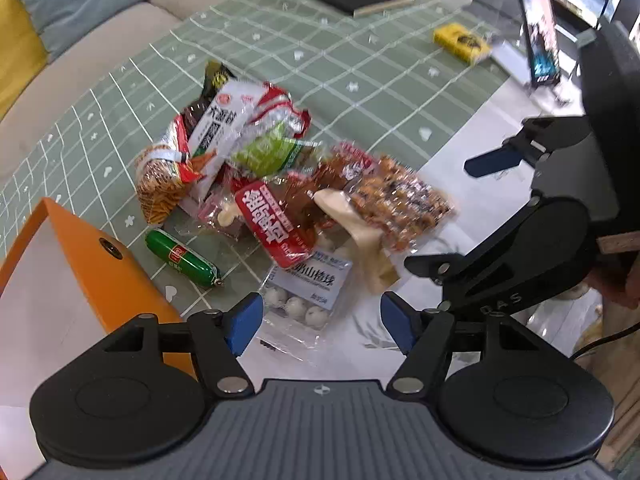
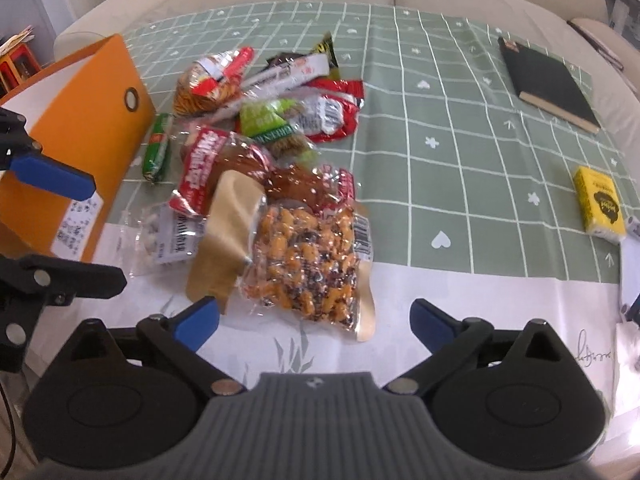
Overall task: Organize snacks
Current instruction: 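Move left tool to the white hawthorn bag while right tool reaches the nut pack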
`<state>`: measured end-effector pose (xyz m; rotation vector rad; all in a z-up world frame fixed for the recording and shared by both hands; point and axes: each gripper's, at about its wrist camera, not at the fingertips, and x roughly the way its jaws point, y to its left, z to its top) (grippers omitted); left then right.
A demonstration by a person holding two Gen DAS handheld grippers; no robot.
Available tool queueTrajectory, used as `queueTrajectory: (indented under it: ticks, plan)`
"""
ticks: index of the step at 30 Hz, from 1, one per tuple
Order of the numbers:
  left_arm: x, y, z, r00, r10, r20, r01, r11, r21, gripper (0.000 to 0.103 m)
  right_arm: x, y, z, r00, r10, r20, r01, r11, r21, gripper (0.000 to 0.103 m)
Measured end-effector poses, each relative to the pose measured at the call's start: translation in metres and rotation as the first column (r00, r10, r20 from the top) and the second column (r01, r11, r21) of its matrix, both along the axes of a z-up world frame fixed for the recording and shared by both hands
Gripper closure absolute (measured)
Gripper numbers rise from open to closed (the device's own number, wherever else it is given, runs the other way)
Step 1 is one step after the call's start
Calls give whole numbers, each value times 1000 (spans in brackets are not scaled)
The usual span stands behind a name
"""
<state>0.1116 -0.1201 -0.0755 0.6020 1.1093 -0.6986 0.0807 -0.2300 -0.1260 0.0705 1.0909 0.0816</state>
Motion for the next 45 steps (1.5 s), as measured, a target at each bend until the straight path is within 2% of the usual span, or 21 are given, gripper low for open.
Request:
queueTrajectory:
  ticks: [8,11,15,20,24,26,31,36,42,45]
  plan:
    - [20,-11,-19,997,-35,-62,40,995,86,24,13,5,-16,999,25,-25,-25,1000,0,4]
    - [25,-14,-24,996,-24,-82,32,995,96,24,14,5,-19,999,38,-14,-38,999,-5,5]
    - [31,-18,-30,993,-19,-114,31,994,108,24,12,5,-18,998,59,3,-59,998,-27,10]
    - [35,-27,-38,991,-29,-131,46,991,128,21,9,-11,-17,1000,21,-8,-22,999,-27,12]
    - [36,-32,-46,990,-41,-133,60,988,142,20,7,-19,-17,1000,6,-11,-6,1000,-16,12]
    - [37,-34,-49,991,-49,-128,67,987,145,15,6,-21,-17,1000,2,-8,-2,1000,-6,12]
    - [37,-39,-52,990,-99,-99,114,980,161,15,5,-20,-18,1000,6,-2,-6,1000,-11,12]
    - [36,-39,-52,980,-189,-61,198,952,235,15,5,-23,-17,1000,-6,-4,6,1000,17,9]
    - [52,-27,-50,964,-242,-108,260,943,209,15,6,-22,-18,1000,-12,-3,12,1000,25,8]
    - [57,-25,-52,963,-232,-139,254,952,173,14,6,-21,-17,1000,-12,1,12,1000,26,8]
